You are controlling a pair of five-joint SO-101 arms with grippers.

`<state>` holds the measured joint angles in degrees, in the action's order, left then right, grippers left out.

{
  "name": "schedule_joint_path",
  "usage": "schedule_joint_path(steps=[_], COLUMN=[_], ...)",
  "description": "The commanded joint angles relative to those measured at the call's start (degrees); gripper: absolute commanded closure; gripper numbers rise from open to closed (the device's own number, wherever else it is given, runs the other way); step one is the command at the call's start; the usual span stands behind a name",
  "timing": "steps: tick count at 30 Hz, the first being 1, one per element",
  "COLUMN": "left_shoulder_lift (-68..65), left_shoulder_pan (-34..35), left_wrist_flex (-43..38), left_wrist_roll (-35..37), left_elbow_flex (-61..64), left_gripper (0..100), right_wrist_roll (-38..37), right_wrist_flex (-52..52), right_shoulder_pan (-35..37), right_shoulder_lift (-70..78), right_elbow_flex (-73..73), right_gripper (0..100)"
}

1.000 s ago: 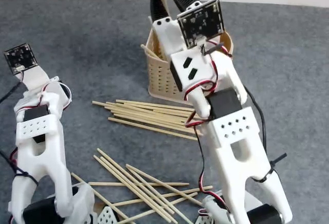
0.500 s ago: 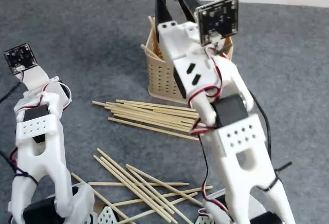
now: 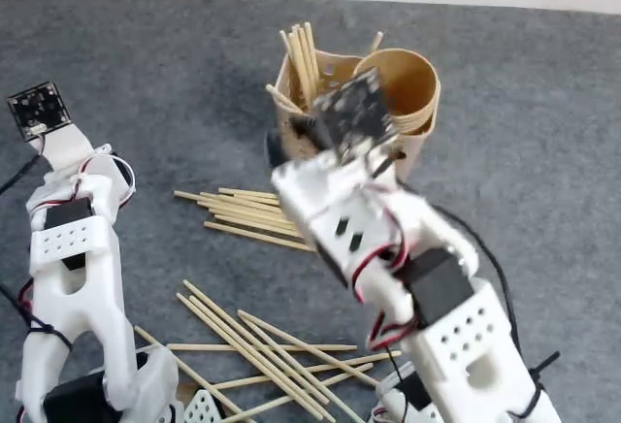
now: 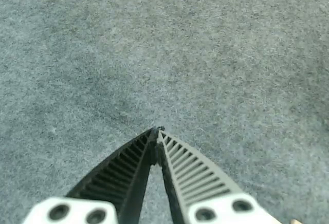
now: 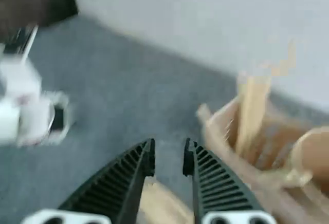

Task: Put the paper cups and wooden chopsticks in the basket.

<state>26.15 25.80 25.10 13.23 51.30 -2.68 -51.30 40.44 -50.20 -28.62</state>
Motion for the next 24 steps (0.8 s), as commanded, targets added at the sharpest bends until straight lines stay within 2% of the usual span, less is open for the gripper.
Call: schedule_joint_path(steps=[1, 6, 10, 20, 24], left_shoulder_lift=[1.5, 1.5, 1.5, 1.5, 1.5], left_shoulder_pan=[0.5, 0.5, 0.5, 0.3, 0.3], left_wrist_flex=[-1.1, -1.1, -1.1, -1.1, -1.1], left_wrist_roll=[0.2, 0.2, 0.2, 0.2, 0.2], left_elbow_flex=[-0.3, -0.3, -0.3, -0.3, -0.3], left_gripper=[99, 99, 99, 99, 99], right_wrist_roll=[0.3, 0.1, -4.6, -5.8, -6.2], right_wrist_flex=[-4.7, -5.7, -5.7, -5.2, -0.2], right_shoulder_pan=[4.9, 10.3, 11.4, 16.2, 17.2], right_shoulder_lift=[-4.5, -4.3, -0.1, 20.7, 26.7], right_elbow_flex=[-4.9, -16.4, -22.6, -24.3, -24.5], right_gripper=[89.2, 89.3, 89.3, 89.3, 89.3])
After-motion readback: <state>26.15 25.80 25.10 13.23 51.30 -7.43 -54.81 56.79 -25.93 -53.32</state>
